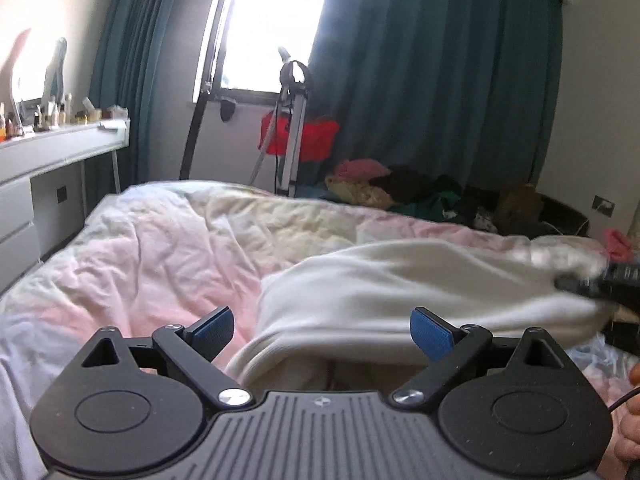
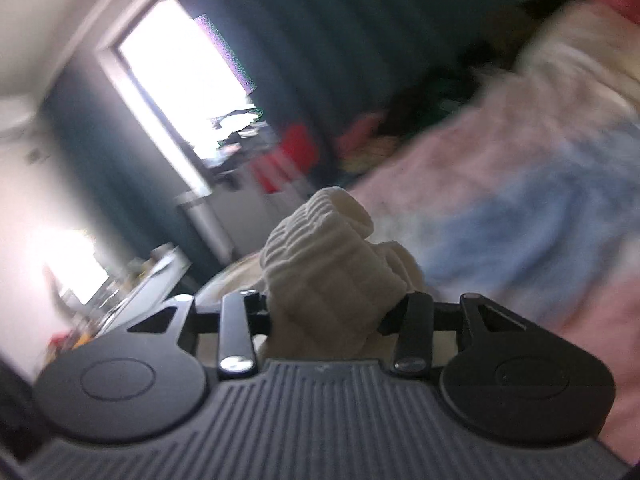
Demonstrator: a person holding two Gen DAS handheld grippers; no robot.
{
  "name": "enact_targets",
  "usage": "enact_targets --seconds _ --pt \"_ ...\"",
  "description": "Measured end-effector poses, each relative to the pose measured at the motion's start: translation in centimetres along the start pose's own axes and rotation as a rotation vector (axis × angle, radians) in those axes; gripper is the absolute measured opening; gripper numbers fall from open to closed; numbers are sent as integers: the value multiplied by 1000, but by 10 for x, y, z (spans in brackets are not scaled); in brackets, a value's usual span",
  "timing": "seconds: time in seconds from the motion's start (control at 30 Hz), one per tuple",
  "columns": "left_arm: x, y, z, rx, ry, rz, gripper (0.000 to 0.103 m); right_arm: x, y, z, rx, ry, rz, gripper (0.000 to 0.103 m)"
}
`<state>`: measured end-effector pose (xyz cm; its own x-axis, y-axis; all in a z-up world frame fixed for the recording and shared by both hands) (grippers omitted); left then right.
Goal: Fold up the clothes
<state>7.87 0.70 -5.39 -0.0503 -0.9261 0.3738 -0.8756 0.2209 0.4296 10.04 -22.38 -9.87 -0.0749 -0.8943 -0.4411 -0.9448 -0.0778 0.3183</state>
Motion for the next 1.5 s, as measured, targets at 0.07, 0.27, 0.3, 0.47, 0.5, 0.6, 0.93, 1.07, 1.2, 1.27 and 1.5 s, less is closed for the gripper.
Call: enact_targets --seconds 0.07,0.27,0.3,0.47,0.5,0.6,0.93,1.07,1.2,1.27,1.5 --pt "-2 -6 5 -42 27 5 96 19 -9 19 -95 -57 20 46" --pt "-21 -16 6 -91 155 10 96 36 -17 44 -198 -158 37 61" --pt "-25 -16 5 -90 176 11 96 37 -16 45 -202 -158 45 66" --pt "-30 -31 -4 -86 205 11 96 43 -10 59 -242 -165 98 82" --pt "-31 -37 -3 -97 203 4 96 42 -11 62 -246 -167 97 82" --pt "-43 -55 11 -180 264 -16 96 45 -13 69 -271 -148 115 91" --pt "-69 -66 40 -349 503 42 95 40 -23 86 -309 -328 -16 92" --pt "-77 -71 47 -379 615 73 90 22 -17 72 -254 -268 -85 92" --pt "-76 -72 49 -385 632 90 82 26 -30 86 -324 -237 -15 82" --pt "-73 -72 48 -375 596 75 76 29 -34 92 -332 -244 8 77" --pt "-68 -65 36 -351 589 93 53 9 -17 67 -263 -187 0 45"
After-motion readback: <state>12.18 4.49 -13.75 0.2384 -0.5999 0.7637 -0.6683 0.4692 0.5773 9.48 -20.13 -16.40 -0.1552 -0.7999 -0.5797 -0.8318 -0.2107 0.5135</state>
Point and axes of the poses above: each gripper's, at about its wrist camera, not at the fingertips, and y roughly against the way its jaws point, x to its right, z to its underside, the point moved 10 cm from there along -y, roughly the way its jaws point, and after that the axes turned 15 degrees about y, right-handed, at the moved point
